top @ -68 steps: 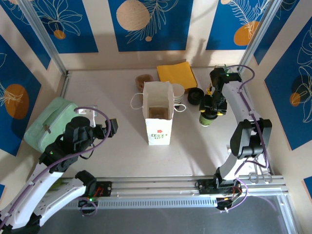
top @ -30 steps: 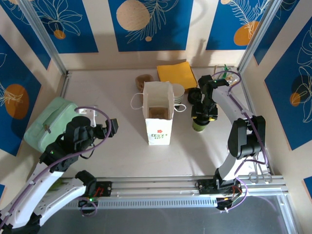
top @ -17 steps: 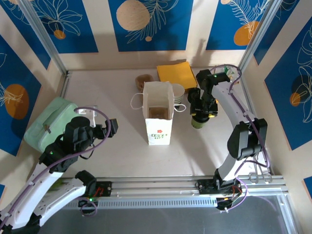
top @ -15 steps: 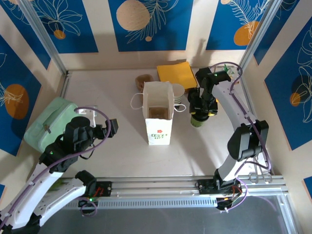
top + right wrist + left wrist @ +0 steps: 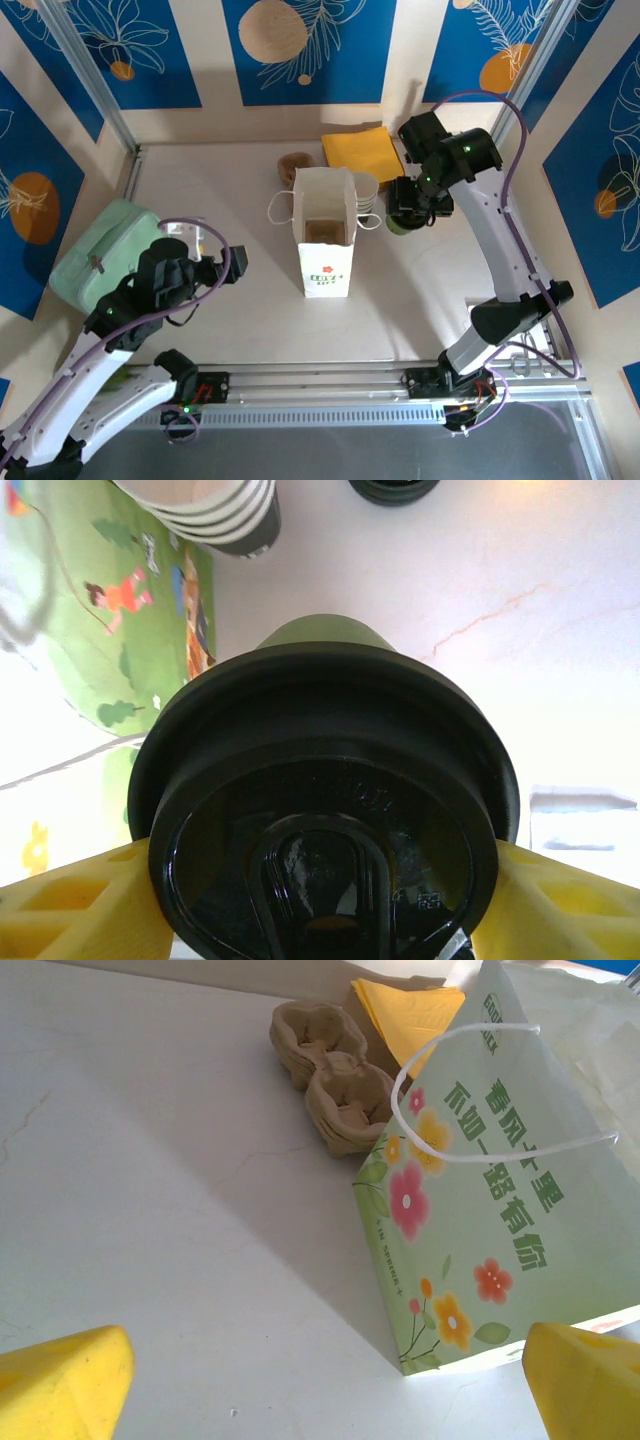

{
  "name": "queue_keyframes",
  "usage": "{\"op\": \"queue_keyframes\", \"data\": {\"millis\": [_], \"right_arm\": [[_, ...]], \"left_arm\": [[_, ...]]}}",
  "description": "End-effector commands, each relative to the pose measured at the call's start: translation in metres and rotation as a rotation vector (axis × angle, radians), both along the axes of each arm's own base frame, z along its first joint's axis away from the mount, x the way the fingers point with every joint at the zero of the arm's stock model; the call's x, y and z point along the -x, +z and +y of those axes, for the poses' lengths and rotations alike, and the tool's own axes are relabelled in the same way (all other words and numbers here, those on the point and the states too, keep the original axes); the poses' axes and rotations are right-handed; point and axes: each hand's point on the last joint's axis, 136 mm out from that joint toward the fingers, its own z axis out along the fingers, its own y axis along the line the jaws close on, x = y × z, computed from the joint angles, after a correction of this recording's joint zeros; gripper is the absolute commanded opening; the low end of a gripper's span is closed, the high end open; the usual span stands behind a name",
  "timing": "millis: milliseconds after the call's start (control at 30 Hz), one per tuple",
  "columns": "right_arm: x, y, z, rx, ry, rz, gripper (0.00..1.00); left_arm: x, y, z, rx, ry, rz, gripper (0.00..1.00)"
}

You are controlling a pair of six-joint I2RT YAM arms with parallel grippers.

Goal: Pack the takeout coffee

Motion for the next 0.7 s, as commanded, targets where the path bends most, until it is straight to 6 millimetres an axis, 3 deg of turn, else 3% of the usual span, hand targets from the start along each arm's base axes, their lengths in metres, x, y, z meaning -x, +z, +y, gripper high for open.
{"op": "queue_keyframes", "data": {"millis": [0, 267, 433, 667], "right_arm": [[0.031, 0.013, -0.008, 0.030, -0.008, 0.035, 0.68], [0.034, 0.028, 0.004, 0.020, 0.018, -0.012, 0.67], [0.029, 0.049, 0.011, 0.002, 0.023, -0.102, 0.66], [0.035, 0.072, 0.056, -0.093, 0.129, -0.165, 0.66]], "left_arm": [[-0.002, -0.005, -0.008, 0.019, -0.024, 0.014, 1.00], [-0.003, -0.011, -0.015, 0.024, -0.046, 0.038, 1.00], [-0.002, -0.013, -0.016, 0.027, -0.051, 0.039, 1.00], [-0.003, -0.016, -0.013, 0.010, -0.041, 0.038, 1.00]]}}
